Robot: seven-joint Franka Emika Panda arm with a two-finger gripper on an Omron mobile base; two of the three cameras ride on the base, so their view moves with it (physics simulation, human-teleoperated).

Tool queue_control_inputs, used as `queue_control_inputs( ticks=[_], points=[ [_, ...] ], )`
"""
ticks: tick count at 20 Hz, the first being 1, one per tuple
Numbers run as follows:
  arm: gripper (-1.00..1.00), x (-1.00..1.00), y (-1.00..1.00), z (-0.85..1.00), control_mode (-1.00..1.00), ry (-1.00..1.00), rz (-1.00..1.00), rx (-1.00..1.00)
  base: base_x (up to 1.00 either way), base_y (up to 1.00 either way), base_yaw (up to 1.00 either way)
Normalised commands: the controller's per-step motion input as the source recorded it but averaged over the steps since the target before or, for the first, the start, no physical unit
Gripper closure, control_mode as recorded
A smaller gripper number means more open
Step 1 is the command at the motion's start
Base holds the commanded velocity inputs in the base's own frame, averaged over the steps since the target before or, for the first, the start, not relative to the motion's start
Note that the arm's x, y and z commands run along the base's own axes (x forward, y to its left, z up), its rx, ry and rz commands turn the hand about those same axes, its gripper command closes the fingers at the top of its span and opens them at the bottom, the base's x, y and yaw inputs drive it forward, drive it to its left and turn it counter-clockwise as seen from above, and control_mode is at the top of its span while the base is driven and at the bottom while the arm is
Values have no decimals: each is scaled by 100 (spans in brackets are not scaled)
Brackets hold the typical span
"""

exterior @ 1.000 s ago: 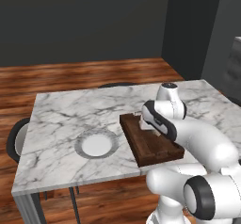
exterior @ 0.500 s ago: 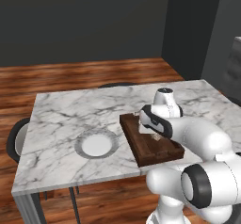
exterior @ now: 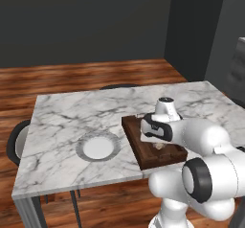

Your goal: Move the dessert items from the plates to the tray.

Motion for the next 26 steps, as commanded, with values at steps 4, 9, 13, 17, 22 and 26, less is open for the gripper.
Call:
queue_control_inputs(
  ticks=[4,9,13,17,22,26],
  points=[
    [-100,0,0,0,-100,1,-1,0,0,0,0],
    [-100,0,0,2,-100,0,0,0,0,0,0],
    [-100,0,3,17,-100,0,1,-3,0,0,0],
    [-100,-3,0,37,-100,0,0,-5,0,0,0],
    [-100,-18,0,53,-100,0,0,-3,0,0,0],
    [-100,-31,0,46,-100,-2,0,0,0,0,0]
  ],
)
